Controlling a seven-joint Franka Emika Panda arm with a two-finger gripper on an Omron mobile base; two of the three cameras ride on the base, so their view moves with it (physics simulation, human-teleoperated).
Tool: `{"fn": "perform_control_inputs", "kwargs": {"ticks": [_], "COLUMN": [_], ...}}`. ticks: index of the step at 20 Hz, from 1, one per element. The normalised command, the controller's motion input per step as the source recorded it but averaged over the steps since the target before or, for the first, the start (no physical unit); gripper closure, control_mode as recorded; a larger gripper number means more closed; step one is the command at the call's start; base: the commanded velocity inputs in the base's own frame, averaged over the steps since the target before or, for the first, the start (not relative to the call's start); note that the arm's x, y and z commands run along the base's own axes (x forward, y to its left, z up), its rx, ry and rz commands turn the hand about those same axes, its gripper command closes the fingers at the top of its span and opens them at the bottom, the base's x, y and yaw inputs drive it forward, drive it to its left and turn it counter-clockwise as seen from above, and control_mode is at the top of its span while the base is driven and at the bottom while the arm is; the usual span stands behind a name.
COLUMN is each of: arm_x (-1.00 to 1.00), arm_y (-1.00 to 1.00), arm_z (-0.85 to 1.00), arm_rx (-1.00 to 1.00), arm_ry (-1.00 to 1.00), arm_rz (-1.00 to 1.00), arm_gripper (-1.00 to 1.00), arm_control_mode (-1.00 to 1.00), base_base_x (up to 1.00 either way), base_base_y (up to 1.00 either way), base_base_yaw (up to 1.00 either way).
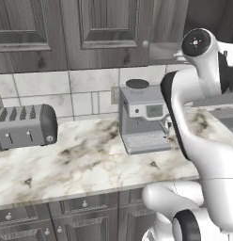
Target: Move the syrup bottle and mustard from the cabinet to the dining counter.
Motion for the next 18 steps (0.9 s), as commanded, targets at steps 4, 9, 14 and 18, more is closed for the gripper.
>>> {"fn": "perform_control_inputs", "kwargs": {"ticks": [4,9,14,18], "arm_x": [0.24,0.03,0.00,0.00], "arm_y": [-0.68,-0.76,-0.89,-0.97], "arm_z": [0.00,0.00,0.00,0.00], "arm_rx": [0.00,0.00,0.00,0.00], "arm_ry": [0.00,-0.01,-0.02,-0.02], "arm_rz": [-0.27,-0.29,-0.31,-0.28], "arm_gripper": [-1.00,-1.00,-1.00,-1.00], "arm_control_mode": [-1.00,-1.00,-1.00,-1.00], "base_base_x": [0.00,0.00,0.00,0.00], "base_base_y": [0.00,0.00,0.00,0.00], "base_base_yaw": [0.00,0.00,0.00,0.00]}}
